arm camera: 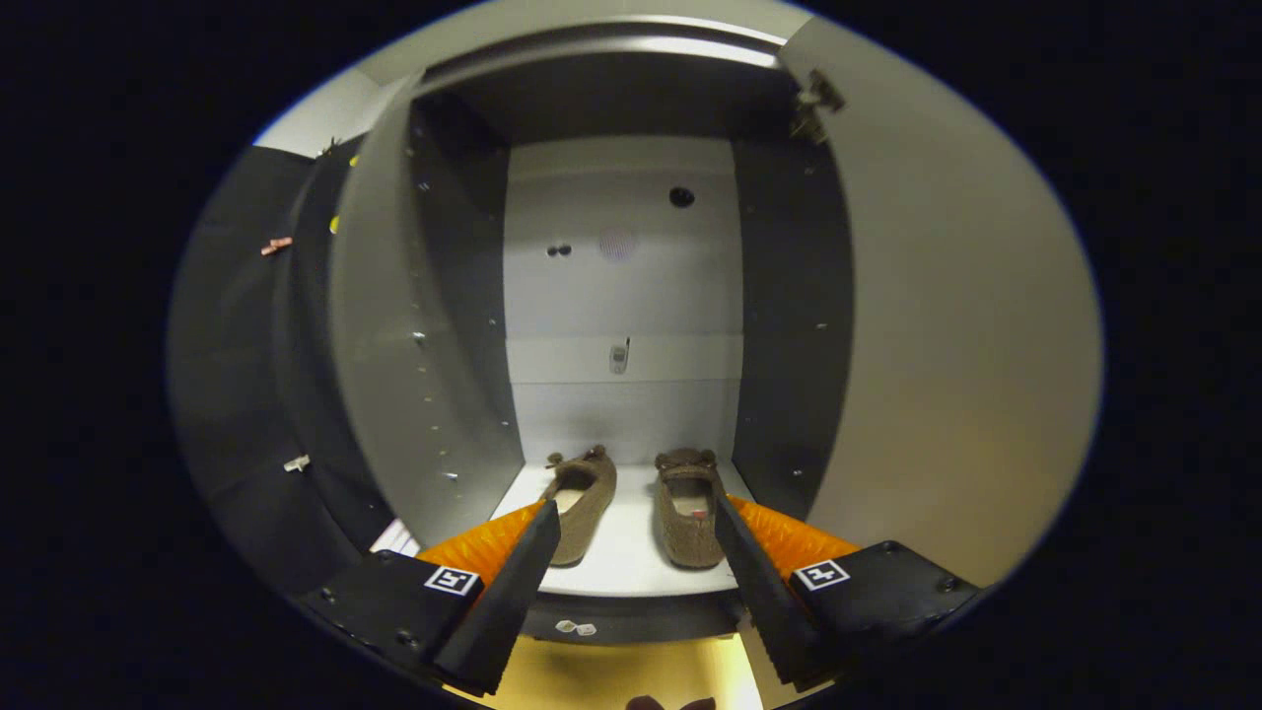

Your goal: Open the shoe cabinet door, grab the shoes and put them into the shoe cabinet, then close the shoe cabinet door.

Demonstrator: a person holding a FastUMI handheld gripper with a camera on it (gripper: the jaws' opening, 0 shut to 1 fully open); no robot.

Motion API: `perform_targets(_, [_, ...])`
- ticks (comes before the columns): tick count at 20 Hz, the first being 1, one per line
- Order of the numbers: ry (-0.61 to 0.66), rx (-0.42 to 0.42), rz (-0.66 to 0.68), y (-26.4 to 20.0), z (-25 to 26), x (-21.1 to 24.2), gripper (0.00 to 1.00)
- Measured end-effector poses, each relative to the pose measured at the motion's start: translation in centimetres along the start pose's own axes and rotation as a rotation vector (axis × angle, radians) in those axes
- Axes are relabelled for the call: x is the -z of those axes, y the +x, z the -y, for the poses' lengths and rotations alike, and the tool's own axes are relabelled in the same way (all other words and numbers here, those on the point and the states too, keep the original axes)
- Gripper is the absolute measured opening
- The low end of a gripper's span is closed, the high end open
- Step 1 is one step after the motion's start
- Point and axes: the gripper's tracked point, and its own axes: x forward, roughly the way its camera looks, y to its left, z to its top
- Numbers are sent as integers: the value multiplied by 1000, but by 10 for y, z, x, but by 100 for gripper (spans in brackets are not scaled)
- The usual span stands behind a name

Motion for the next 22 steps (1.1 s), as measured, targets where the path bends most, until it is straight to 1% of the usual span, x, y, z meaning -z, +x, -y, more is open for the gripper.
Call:
perform_targets(3, [-3,2,45,-61,7,1,99])
perform_targets(8, [-54,-30,105,-162,14,6,99])
perform_targets(11, [-52,-48,125,-219,24,11,99])
perform_targets(14, [-91,-51,122,-257,53,11,98])
perform_targets(18, [-85,-37,80,-293,103,7,98])
perform_targets(20, [-60,-4,51,-305,134,9,98])
perform_targets(22, [-25,50,36,-310,171,7,98])
